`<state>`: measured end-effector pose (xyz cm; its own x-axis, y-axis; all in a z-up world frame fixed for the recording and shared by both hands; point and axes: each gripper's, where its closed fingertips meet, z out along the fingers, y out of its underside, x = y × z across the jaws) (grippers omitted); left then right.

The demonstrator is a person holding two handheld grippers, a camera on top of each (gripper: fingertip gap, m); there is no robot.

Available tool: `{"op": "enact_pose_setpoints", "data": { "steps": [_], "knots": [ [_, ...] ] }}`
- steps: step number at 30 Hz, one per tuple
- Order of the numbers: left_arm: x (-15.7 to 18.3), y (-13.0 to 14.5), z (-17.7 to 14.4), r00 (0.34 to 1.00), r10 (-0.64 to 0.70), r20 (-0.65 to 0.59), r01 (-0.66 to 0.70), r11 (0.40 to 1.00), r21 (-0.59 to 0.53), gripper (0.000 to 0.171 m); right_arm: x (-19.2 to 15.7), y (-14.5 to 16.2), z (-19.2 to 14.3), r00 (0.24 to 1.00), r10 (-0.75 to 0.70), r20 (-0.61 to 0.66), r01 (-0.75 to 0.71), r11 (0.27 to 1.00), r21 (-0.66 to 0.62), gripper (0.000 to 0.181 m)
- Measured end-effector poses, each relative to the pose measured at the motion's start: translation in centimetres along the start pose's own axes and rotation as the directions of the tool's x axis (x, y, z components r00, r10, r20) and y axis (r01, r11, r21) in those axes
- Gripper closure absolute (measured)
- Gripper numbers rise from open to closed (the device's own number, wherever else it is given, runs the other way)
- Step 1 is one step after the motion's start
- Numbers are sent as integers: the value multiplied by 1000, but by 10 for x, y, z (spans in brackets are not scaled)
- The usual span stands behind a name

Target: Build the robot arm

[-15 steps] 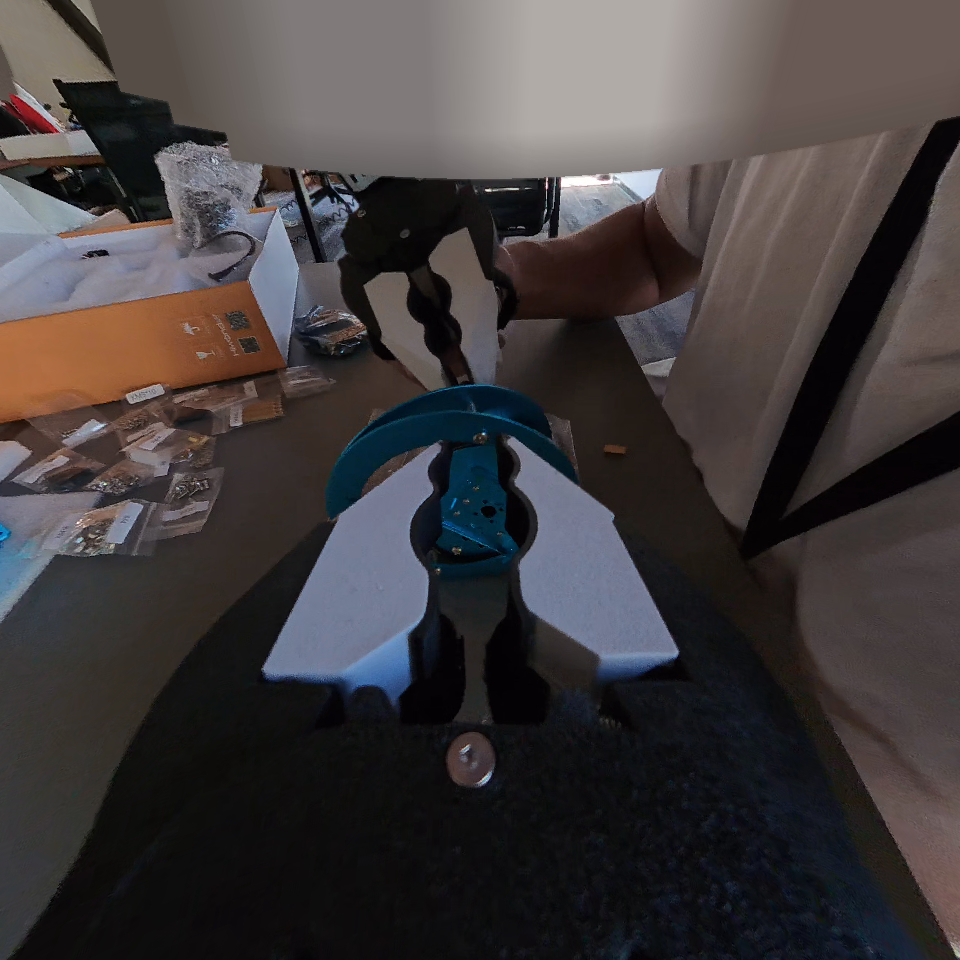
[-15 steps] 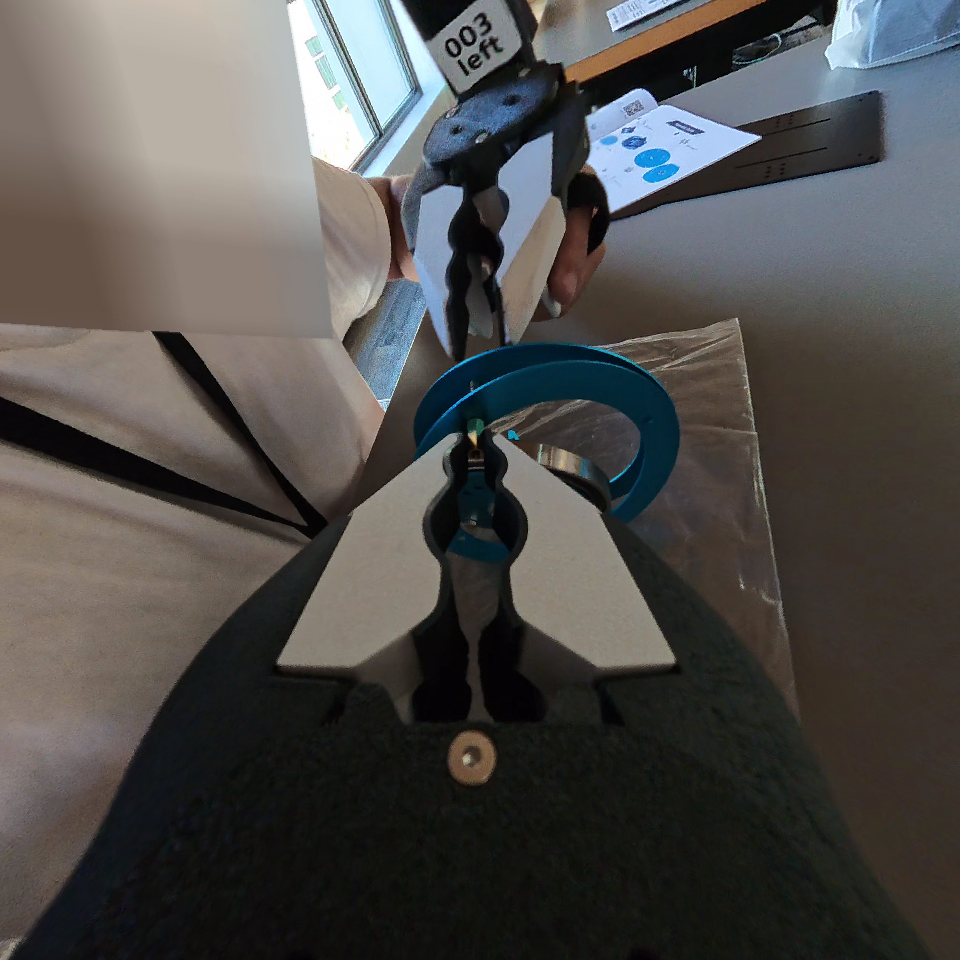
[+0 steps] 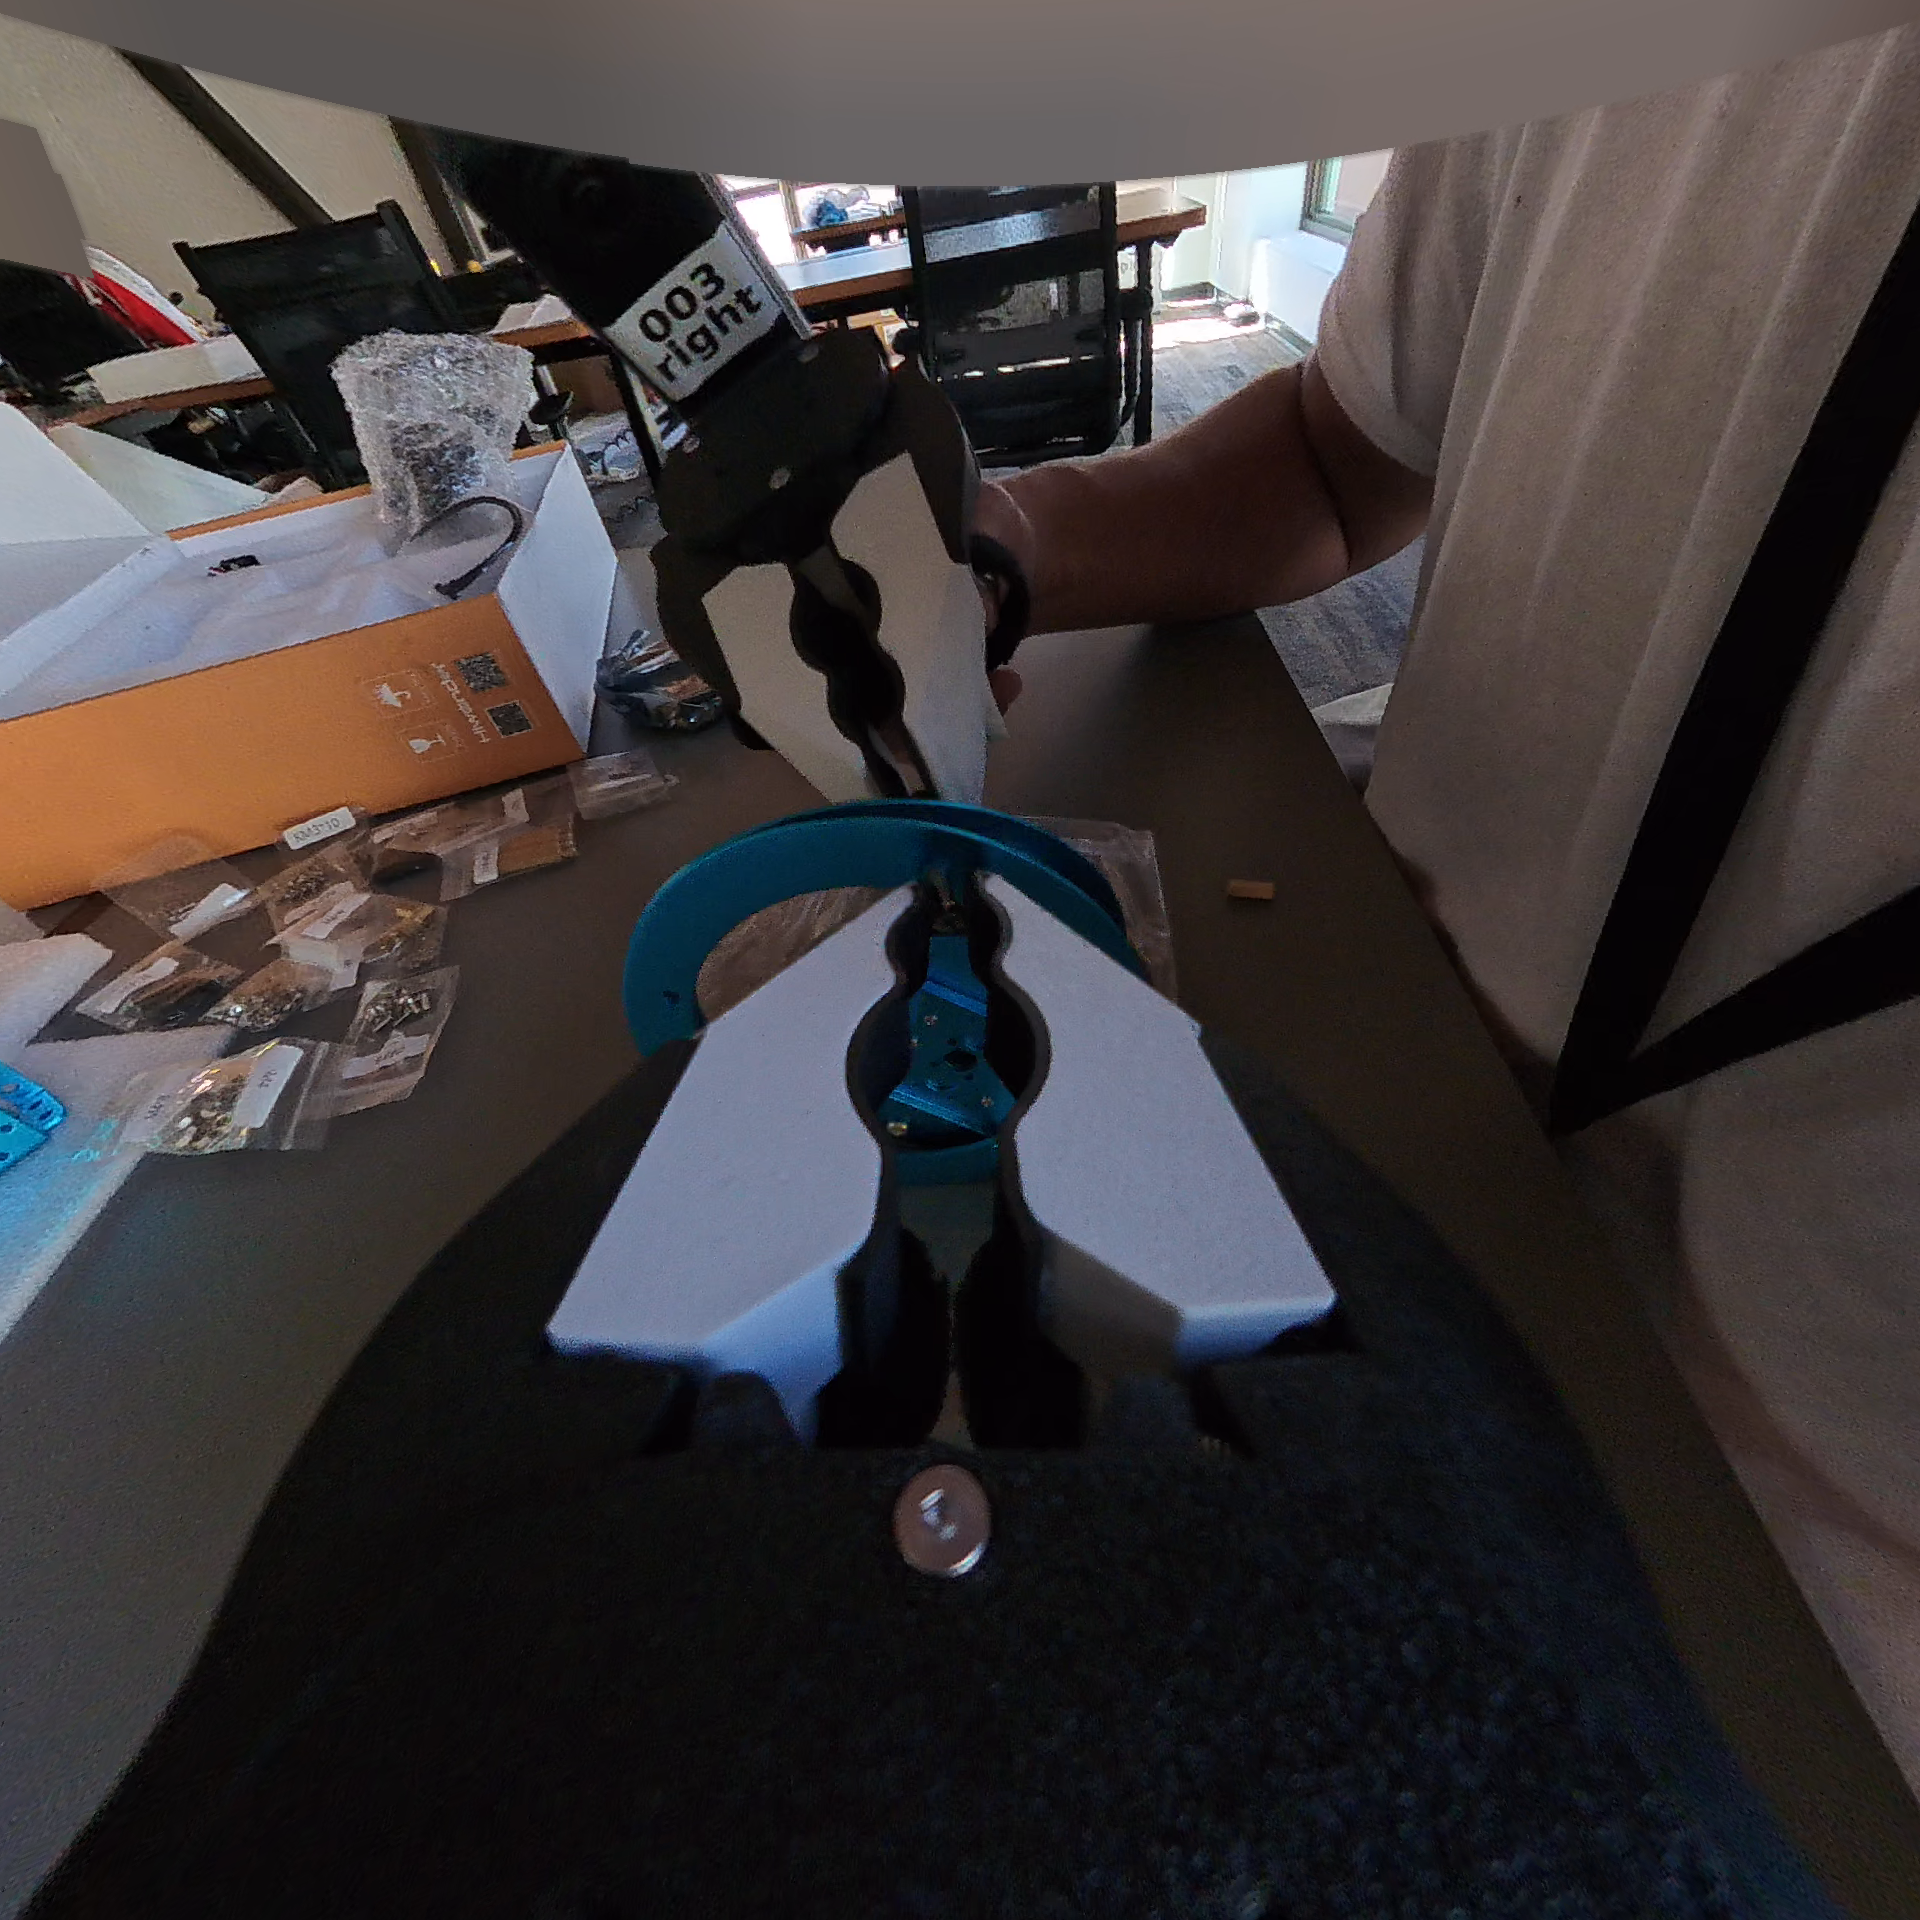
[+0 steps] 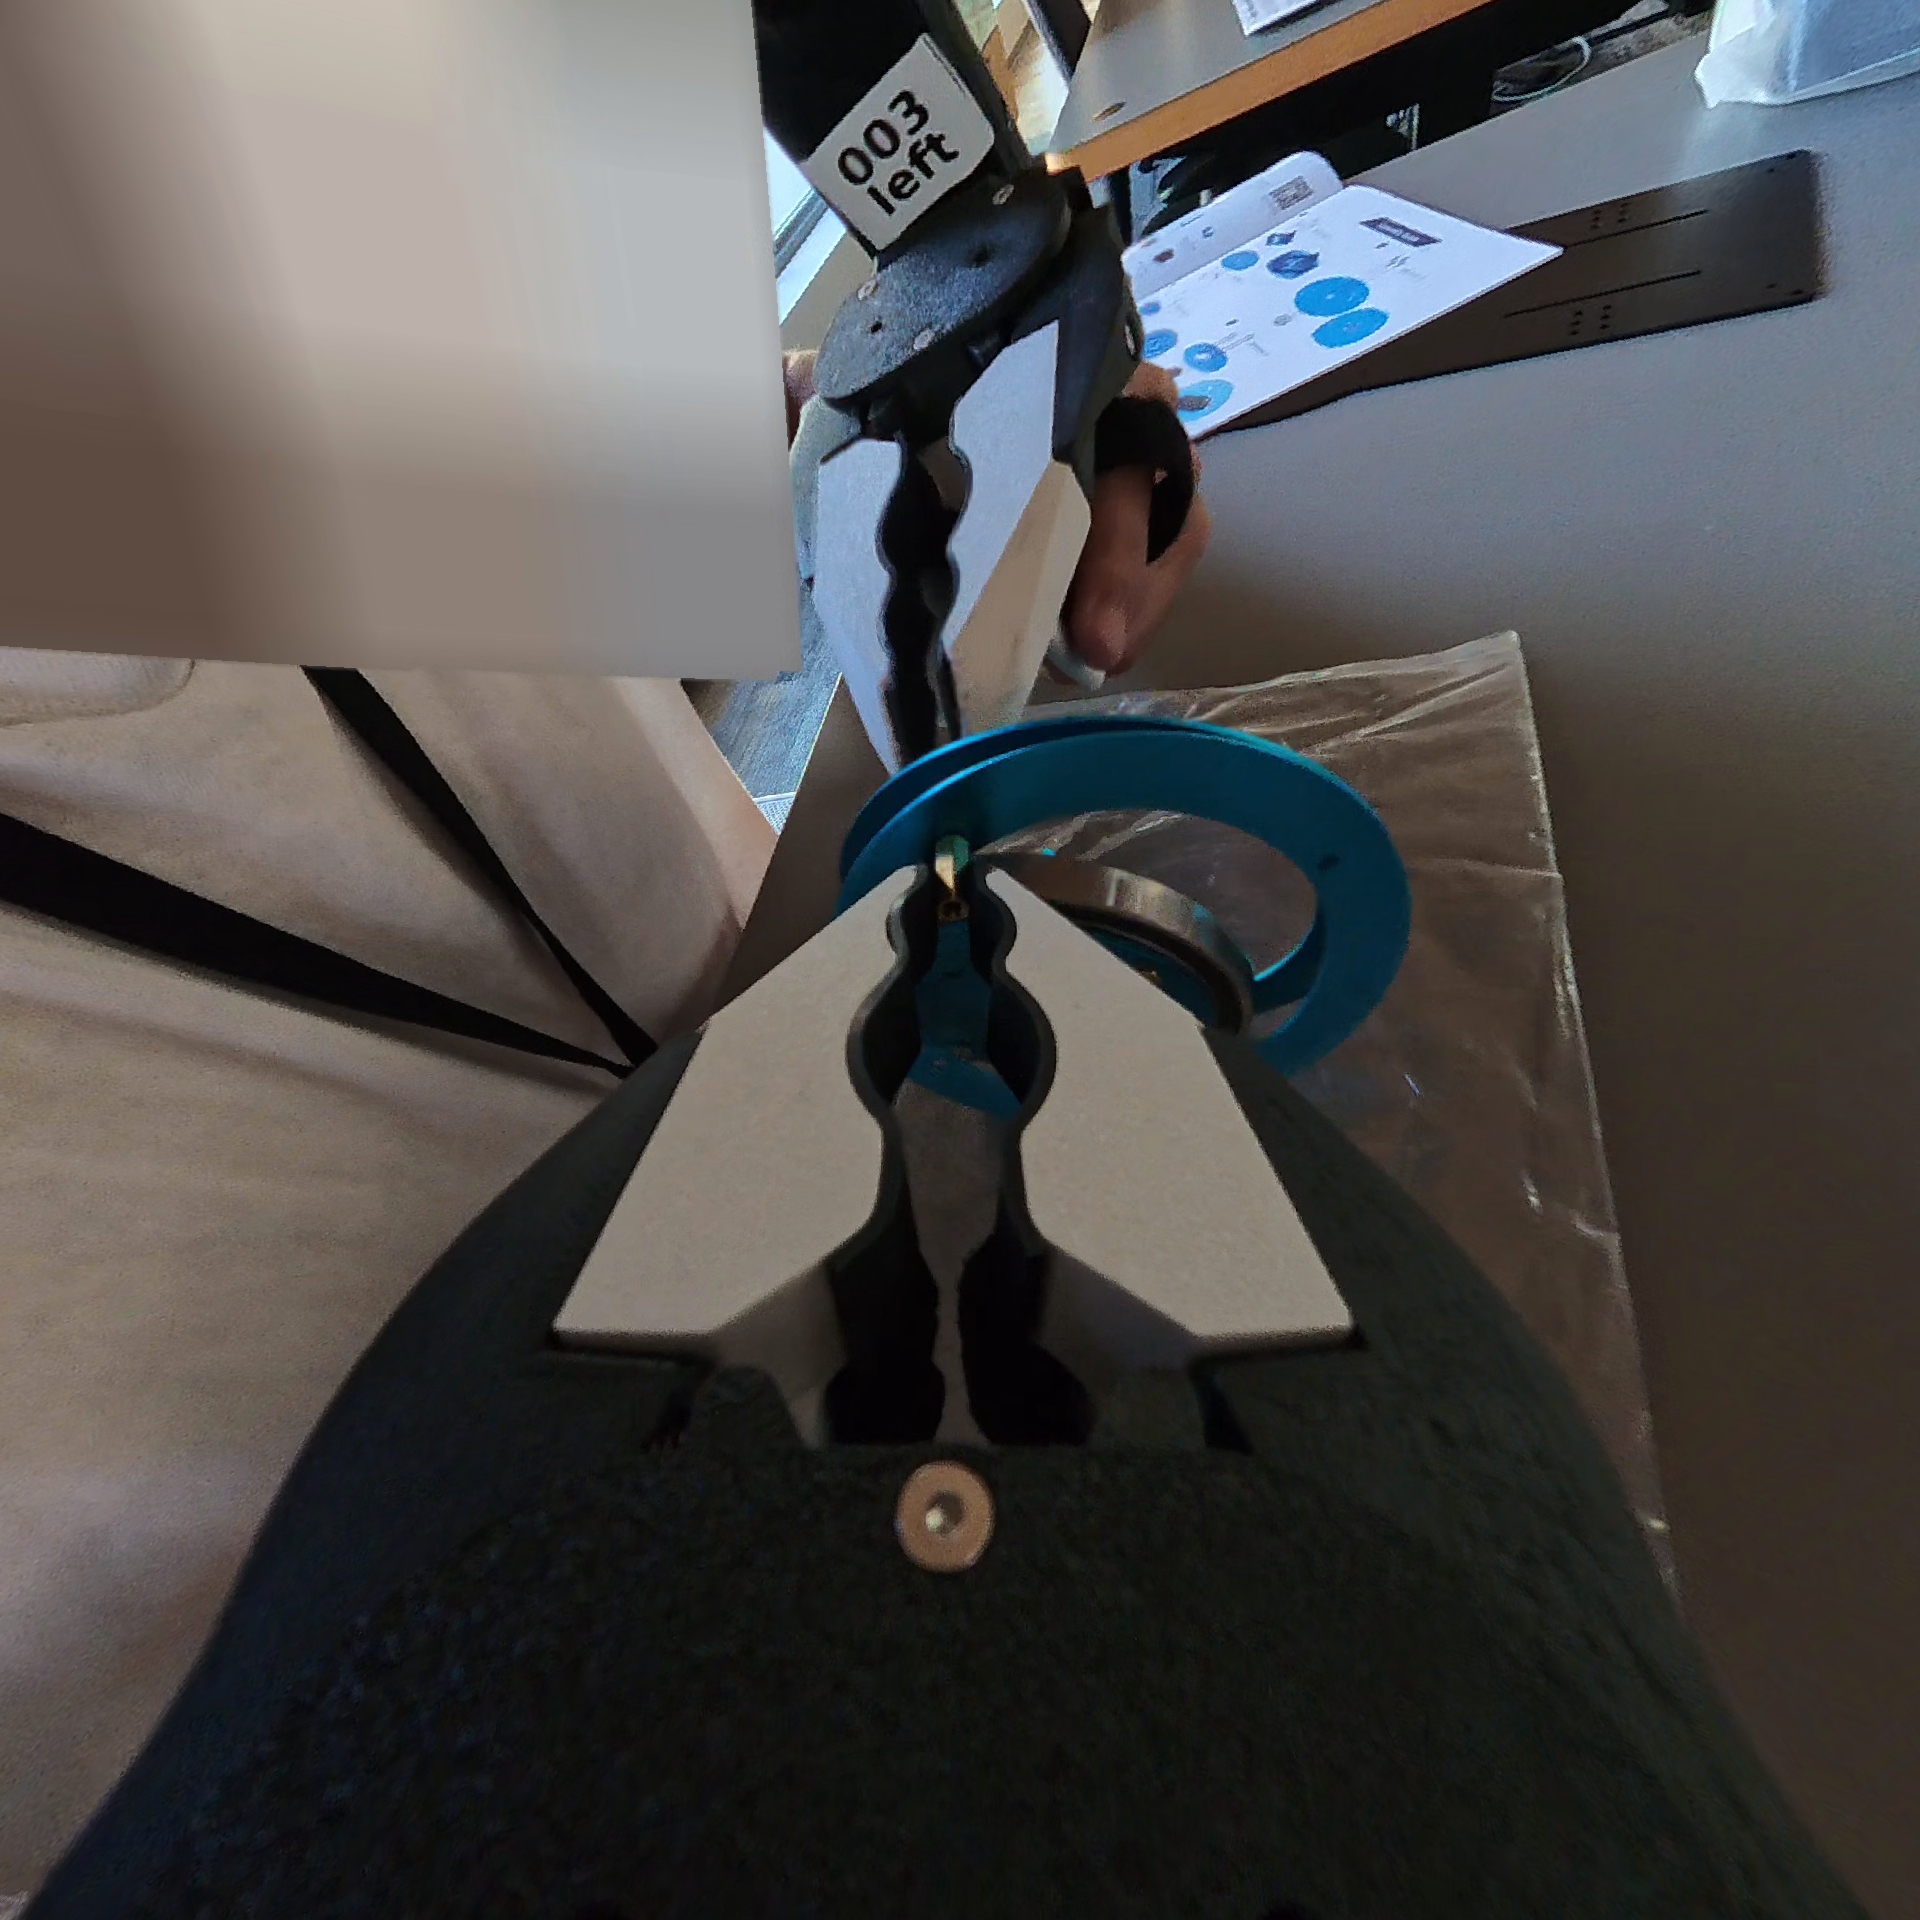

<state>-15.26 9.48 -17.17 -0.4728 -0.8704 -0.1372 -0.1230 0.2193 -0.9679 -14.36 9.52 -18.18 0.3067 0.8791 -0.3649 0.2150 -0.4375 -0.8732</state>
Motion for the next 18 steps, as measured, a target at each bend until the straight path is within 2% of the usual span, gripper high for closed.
{"op": "enact_pose_setpoints", "data": {
  "steps": [18],
  "knots": [
    [-4, 0, -4, 1000, -17, -11, 18, 999, 33, 166, 4, -1, -2, 1000, -6, -17, 6, 1000, 2, 177]
  ]
}}
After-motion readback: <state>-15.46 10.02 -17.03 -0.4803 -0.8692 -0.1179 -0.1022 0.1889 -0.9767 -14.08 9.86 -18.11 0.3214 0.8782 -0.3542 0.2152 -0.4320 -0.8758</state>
